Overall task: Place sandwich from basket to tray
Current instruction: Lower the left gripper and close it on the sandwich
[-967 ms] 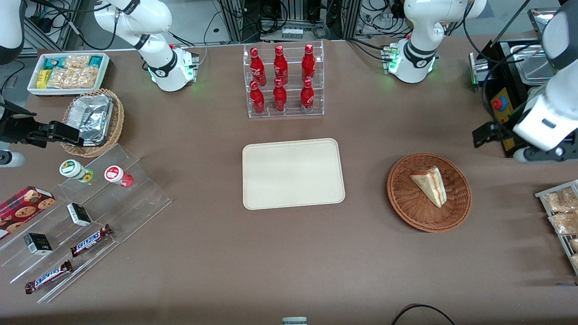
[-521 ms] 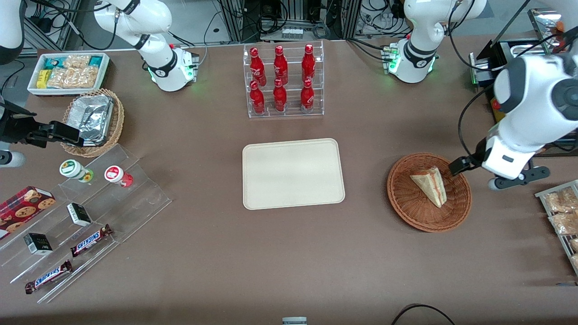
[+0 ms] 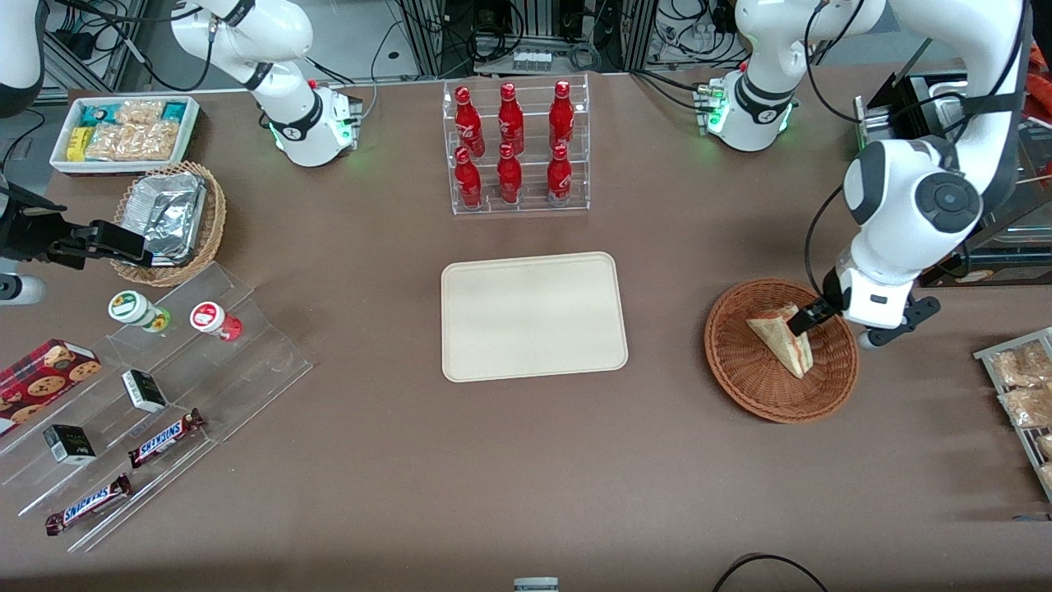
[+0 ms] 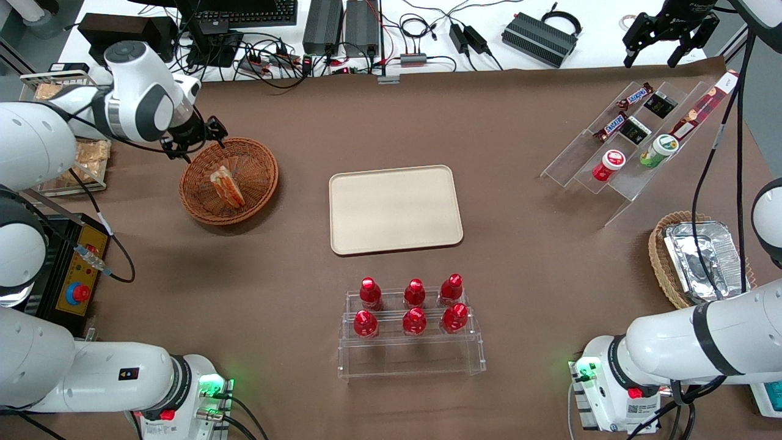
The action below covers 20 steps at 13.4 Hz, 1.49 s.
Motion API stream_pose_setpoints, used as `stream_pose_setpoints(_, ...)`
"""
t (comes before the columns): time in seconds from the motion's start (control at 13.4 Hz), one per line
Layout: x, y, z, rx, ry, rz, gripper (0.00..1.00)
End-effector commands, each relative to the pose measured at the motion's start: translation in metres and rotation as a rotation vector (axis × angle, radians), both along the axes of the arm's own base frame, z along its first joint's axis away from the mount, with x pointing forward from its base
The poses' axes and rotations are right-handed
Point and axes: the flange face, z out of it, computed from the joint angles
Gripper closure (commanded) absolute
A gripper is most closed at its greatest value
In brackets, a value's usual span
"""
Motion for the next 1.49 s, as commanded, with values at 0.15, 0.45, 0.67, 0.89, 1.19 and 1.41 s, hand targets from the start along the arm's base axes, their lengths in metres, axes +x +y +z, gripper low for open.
stream_pose_setpoints(0.15,-0.002,-0.009,-0.032,-0.001,0.039,0.01,0.0)
stream_pose_setpoints(0.45,-0.001,-0.011,-0.059,-0.003,0.056,0.009,0.0)
stream_pose_setpoints(0.67,-0.003,-0.012,-0.077,-0.006,0.058,0.011,0.0)
stream_pose_setpoints(0.89,-0.006,-0.011,-0.096,-0.008,0.06,0.011,0.0)
stream_pose_setpoints(1.19,-0.009,-0.011,-0.109,-0.006,0.075,0.005,0.65)
stream_pose_setpoints(1.41,-0.005,-0.01,-0.101,-0.004,0.064,-0.002,0.95)
